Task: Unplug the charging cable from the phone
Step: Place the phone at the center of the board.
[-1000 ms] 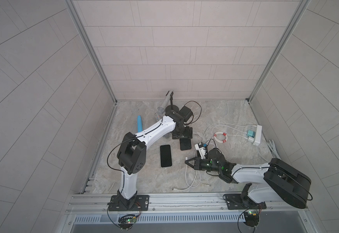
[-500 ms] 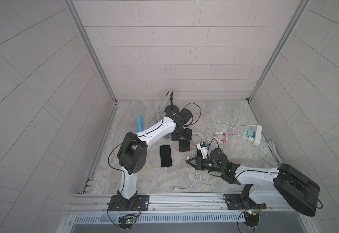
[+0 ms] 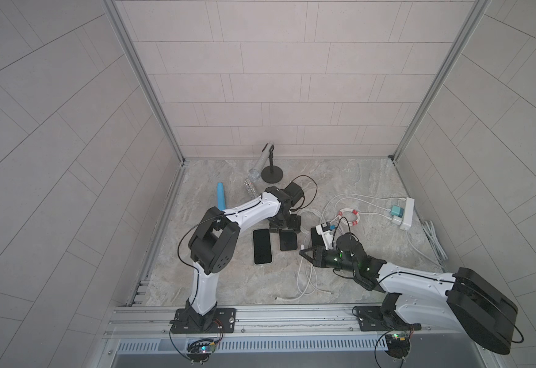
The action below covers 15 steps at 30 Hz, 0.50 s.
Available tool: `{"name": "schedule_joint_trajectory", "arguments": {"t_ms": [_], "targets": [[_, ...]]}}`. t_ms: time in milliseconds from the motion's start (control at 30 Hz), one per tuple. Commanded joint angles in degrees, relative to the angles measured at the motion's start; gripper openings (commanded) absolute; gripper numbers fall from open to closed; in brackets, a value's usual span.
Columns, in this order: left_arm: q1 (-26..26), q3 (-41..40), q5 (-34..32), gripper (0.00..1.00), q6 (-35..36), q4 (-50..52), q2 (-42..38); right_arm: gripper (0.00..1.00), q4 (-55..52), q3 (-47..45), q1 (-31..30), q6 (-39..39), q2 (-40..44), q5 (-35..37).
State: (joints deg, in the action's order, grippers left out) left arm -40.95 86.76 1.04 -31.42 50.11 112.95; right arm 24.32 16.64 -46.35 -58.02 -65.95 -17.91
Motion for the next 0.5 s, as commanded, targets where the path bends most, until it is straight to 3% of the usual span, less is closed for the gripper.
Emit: {"name": "schedule_joint_trajectory", "arguments": {"t_ms": [0, 467], "targets": [[-0.98, -0.98, 0.55, 0.00, 0.65, -1.34, 0.63, 0.00, -1.19, -0.47, 0.34, 0.68, 0.74, 1.07], [-2.93, -3.22, -0.14, 0.00, -1.03, -2.56, 3.11, 0.03, -1.11, -1.51, 0.82, -0.13, 0.52, 2.05]]}}
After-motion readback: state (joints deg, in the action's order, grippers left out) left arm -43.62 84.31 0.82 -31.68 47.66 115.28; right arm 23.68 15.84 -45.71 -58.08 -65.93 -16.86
